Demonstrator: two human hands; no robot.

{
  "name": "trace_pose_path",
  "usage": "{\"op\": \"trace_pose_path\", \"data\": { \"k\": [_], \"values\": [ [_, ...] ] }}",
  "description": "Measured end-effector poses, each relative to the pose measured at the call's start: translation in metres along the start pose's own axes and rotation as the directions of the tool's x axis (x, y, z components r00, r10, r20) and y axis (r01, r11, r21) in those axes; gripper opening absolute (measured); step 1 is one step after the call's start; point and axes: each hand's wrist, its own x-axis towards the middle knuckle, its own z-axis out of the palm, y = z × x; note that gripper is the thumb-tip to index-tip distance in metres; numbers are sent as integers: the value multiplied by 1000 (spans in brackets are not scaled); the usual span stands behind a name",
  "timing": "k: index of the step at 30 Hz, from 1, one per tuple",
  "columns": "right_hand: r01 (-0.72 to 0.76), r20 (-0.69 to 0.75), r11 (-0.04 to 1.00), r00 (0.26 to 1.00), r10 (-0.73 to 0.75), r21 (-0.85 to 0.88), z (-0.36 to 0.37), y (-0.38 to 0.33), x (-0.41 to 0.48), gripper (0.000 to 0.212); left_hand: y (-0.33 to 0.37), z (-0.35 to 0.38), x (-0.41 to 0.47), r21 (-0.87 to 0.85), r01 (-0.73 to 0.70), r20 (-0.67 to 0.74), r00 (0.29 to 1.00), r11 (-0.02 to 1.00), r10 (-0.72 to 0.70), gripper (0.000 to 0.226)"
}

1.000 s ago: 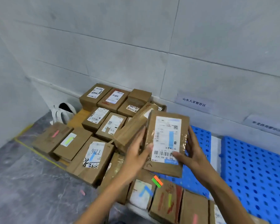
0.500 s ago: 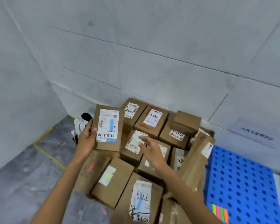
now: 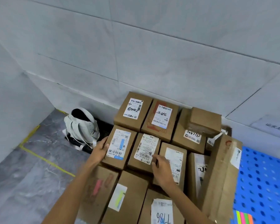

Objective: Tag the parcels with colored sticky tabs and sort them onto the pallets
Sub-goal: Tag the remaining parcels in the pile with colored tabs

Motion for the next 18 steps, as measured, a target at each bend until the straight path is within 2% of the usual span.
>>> {"op": "trace_pose_path", "data": {
  "k": [1,3,5,6,8,9,10,12,13,16,18],
  "values": [
    [0,-10,1000,1000,-1,-29,3,0,2,33,-2,2,1,70,-31,-3,999,997,31,47],
    [1,-33,997,999,-3,-80,5,0,4,35,-2,5,4,266,-128,-146,974,956,171,46],
    [-8,-37,995,999,4,-98,7,-2,5,39,9,22,-1,404,-246,-264,891,881,370,41],
    [-16,-32,996,999,13,-90,10,-3,5,41,18,36,-8,457,-316,-248,852,832,460,37],
    [-24,-24,998,999,23,-62,15,-8,6,43,26,70,-19,588,-430,-89,807,684,584,34],
    [-32,-28,998,999,31,-45,18,-10,7,43,25,85,-24,621,-437,-24,819,650,573,38],
    [-45,-38,999,998,44,-20,19,-12,8,44,23,98,-28,630,-405,-8,850,663,527,44],
    [-98,-55,993,993,102,72,17,-18,11,45,16,114,-32,655,-297,-23,911,695,412,55],
    [-131,-56,983,989,139,132,15,-20,13,45,14,120,-35,694,-253,-28,926,674,377,59],
    [-236,-28,919,966,257,315,6,-23,18,45,19,130,-46,773,-198,-33,936,603,350,62],
    [-276,1,867,953,303,414,3,-20,19,41,24,130,-46,726,-208,-37,940,655,339,59]
  ]
}}
